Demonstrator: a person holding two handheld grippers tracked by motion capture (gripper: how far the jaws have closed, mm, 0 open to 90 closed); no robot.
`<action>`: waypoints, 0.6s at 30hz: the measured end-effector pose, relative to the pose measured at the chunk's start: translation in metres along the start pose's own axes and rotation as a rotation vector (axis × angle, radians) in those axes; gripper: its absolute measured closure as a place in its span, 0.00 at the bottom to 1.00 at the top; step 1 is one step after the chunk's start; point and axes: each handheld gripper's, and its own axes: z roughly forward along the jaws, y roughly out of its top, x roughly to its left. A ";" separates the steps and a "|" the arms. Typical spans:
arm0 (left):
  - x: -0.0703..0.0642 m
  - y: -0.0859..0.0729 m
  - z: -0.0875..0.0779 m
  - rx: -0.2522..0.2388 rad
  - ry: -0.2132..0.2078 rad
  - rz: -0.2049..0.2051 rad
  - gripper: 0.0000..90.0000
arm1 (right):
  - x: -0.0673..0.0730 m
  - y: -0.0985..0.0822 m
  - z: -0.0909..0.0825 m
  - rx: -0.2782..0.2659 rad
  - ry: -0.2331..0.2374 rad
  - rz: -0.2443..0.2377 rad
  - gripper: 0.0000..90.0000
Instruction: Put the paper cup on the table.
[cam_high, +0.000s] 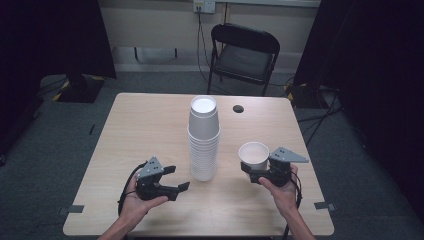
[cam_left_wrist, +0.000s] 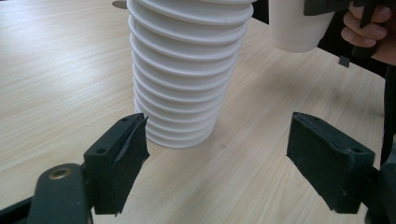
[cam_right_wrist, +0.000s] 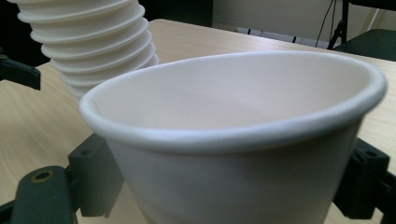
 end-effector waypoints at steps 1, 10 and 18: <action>0.000 0.000 0.000 0.001 -0.001 0.002 0.22 | -0.001 0.000 0.001 0.003 -0.003 0.002 0.15; 0.002 -0.001 -0.001 0.000 0.002 0.006 0.22 | -0.007 -0.001 0.010 0.007 -0.022 0.028 0.15; 0.003 -0.001 0.000 0.009 0.012 0.013 0.21 | -0.012 -0.003 0.016 0.014 -0.032 0.034 0.15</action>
